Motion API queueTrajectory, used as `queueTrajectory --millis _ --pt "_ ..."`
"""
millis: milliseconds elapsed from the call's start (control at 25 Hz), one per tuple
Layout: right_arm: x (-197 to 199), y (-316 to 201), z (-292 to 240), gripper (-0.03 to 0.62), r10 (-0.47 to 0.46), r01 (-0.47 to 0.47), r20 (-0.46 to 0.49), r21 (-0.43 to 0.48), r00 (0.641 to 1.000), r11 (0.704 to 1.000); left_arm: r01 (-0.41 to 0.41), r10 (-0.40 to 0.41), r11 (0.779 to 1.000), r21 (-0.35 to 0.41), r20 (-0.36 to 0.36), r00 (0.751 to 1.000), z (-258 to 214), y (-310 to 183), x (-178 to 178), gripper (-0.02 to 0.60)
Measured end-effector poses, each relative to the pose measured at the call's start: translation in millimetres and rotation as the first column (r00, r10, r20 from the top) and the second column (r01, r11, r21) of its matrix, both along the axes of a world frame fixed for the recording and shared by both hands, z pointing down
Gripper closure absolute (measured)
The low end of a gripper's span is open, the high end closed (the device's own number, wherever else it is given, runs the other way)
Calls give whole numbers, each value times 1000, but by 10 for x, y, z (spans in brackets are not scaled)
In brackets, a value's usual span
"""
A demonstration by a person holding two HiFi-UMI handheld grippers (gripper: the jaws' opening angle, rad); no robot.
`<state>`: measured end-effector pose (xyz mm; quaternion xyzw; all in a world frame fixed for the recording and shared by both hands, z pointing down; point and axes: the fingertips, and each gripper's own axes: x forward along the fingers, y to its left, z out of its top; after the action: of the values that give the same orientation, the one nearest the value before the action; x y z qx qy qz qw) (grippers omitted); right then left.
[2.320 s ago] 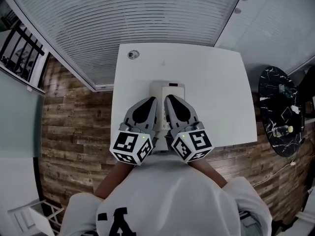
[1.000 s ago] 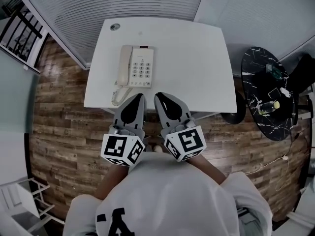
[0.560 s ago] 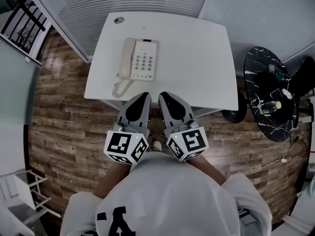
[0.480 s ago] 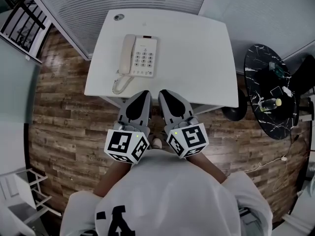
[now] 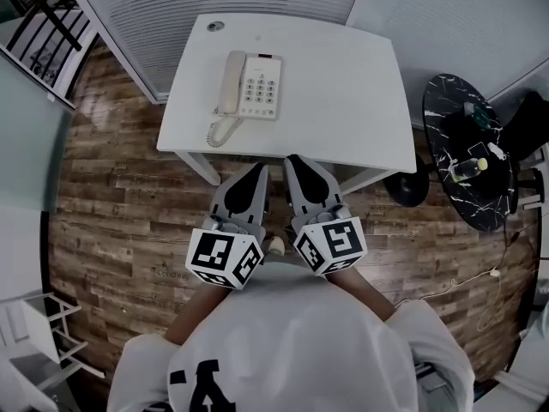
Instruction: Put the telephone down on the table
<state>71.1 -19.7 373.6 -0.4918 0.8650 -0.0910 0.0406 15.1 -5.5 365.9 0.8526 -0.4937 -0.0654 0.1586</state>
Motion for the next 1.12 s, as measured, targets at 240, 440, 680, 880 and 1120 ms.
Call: queueTrajectory --millis 240,440,680,880,1120 --pt "-299 625 -146 553 7 -8 15 35 1000 999 0 0 1000 16 14 1000 -82 546 -326 575" --pt "-506 1187 -63 554 17 -17 10 16 1000 1000 -17 17 1000 13 24 1000 -68 1080 -506 576" --pt "-681 1731 -119 553 48 -49 24 38 999 998 -66 65 998 24 37 997 -71 1578 -639 575" --pt "-731 2050 -118 554 65 -66 27 41 998 997 -86 84 996 37 55 995 -91 1855 -661 575" --pt "-829 2174 -264 554 43 -44 21 83 999 996 -89 85 994 64 65 994 -185 1984 -696 575"
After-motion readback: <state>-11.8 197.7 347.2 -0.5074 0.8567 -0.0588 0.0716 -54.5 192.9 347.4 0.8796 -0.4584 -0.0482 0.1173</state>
